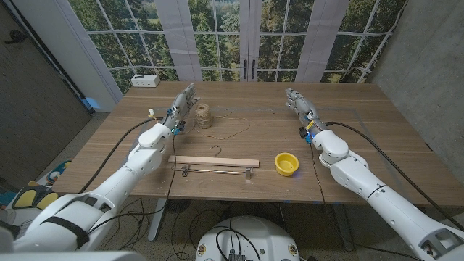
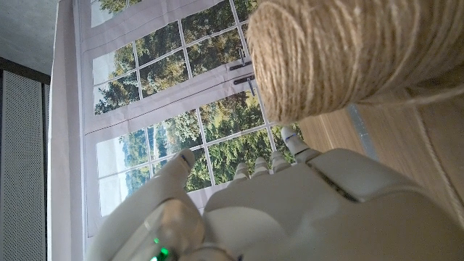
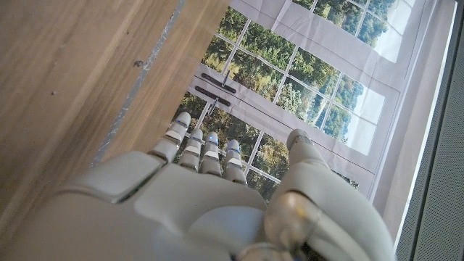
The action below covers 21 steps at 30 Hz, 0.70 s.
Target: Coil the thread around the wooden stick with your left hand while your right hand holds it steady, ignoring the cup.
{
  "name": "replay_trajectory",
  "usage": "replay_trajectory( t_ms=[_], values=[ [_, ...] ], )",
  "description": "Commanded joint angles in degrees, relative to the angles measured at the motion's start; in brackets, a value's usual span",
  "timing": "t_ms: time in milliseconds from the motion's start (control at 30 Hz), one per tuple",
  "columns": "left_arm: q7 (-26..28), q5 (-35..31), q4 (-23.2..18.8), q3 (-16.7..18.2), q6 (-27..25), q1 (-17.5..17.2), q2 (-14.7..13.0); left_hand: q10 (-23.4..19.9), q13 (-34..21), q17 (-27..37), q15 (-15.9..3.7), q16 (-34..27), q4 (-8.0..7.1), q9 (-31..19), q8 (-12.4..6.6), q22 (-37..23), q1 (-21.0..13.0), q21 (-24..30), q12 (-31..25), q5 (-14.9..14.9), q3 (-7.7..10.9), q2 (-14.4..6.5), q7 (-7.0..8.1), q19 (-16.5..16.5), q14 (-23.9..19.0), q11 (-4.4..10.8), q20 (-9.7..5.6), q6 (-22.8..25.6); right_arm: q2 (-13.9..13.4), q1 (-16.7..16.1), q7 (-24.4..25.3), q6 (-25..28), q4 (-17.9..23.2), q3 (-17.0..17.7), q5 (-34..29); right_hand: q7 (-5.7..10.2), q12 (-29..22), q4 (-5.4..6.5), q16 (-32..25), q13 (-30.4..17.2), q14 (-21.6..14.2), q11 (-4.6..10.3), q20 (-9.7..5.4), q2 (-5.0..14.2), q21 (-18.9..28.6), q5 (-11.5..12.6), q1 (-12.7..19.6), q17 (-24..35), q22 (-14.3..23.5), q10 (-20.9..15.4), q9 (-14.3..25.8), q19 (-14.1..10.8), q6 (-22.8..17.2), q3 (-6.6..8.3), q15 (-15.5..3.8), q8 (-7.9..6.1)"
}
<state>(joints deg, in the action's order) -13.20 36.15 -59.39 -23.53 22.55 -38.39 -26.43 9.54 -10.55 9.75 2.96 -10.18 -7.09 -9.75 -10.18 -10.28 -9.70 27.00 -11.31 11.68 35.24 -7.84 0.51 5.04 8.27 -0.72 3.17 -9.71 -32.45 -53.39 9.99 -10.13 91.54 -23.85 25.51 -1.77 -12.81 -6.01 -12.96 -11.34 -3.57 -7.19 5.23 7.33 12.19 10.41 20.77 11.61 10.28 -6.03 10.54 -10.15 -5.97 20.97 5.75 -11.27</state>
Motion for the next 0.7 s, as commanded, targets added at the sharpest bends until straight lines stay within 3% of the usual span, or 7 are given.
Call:
replay_trajectory(
  t_ms=[33,167,367,533,700],
  values=[
    [3.5,-0.6,-3.0,-0.3,-2.4,-1.7,0.3,-0.5,-0.3,0.2,0.57,-0.6,0.25,-0.3,-0.28,-0.3,-0.2,0.0,-0.7,0.1,-0.15,0.2,0.29,0.2,-0.6,-0.68,0.63,-0.6,-4.2,-0.1,-0.9,1.6,4.0,0.8,-1.6,0.05,-0.3,-0.35,-0.2,-0.1,-0.6,-0.31,0.03,-0.70,0.3,0.0,0.2,0.1,0.3,-0.5,0.1,-0.5,-0.7,-0.06,0.12,-0.35],
    [3.0,-0.8,-4.4,-0.8,-4.0,-2.0,-0.8,-2.1,-0.4,0.2,1.55,-1.0,0.39,-0.3,-0.55,-0.3,0.2,0.0,-1.3,0.1,-0.60,0.7,0.65,-0.7,-2.2,-1.77,2.09,0.3,-6.7,-0.6,-0.4,4.5,7.1,1.0,-3.2,0.13,-0.4,-0.68,-0.3,-0.1,-0.8,-0.15,0.12,-0.53,0.3,0.1,0.6,0.1,0.3,-1.0,0.1,-0.5,-1.0,0.16,0.16,-0.44],
    [3.3,-1.3,-5.3,-0.9,-3.9,-2.3,-1.1,-2.9,-0.4,0.3,2.69,-1.4,0.45,-0.4,-0.85,-0.4,0.5,0.1,-1.5,0.0,-0.92,0.9,1.52,-1.5,-4.0,-2.14,3.71,1.5,-10.4,-1.3,0.8,10.4,12.7,0.9,-6.0,0.42,-0.4,-1.04,-0.3,-0.1,-1.3,-0.18,0.61,-0.34,0.3,0.1,1.1,0.0,0.3,-1.4,0.1,-0.5,-1.2,0.40,0.08,-0.44],
    [2.5,-1.1,-5.6,-1.1,-3.9,-2.4,-1.3,-4.0,-0.6,0.5,5.14,-1.9,0.39,-0.4,-0.82,-0.5,1.2,0.1,-1.8,-0.1,-1.45,1.3,2.03,-2.3,-6.9,-1.98,6.96,2.2,-12.3,-1.8,0.9,13.6,15.9,0.9,-7.2,0.76,-0.4,-1.17,-0.4,-0.1,-1.5,0.03,0.85,-0.10,0.3,0.1,1.4,0.0,0.3,-1.5,0.1,-0.6,-1.3,0.56,0.03,-0.42],
    [2.5,-0.7,-7.0,-0.9,-4.9,-2.9,-2.0,-5.2,-0.7,0.6,5.25,-1.8,0.49,-0.4,-1.01,-0.6,1.4,0.1,-2.2,-0.1,-1.66,1.4,2.68,-2.7,-7.4,-2.62,8.43,3.2,-14.1,-1.8,1.2,17.1,19.1,0.5,-9.2,1.03,-0.4,-1.33,-0.5,-0.1,-1.8,0.06,1.00,0.17,0.3,0.1,1.7,0.1,0.3,-1.8,0.1,-0.7,-1.6,0.74,-0.07,-0.48]
  ],
)
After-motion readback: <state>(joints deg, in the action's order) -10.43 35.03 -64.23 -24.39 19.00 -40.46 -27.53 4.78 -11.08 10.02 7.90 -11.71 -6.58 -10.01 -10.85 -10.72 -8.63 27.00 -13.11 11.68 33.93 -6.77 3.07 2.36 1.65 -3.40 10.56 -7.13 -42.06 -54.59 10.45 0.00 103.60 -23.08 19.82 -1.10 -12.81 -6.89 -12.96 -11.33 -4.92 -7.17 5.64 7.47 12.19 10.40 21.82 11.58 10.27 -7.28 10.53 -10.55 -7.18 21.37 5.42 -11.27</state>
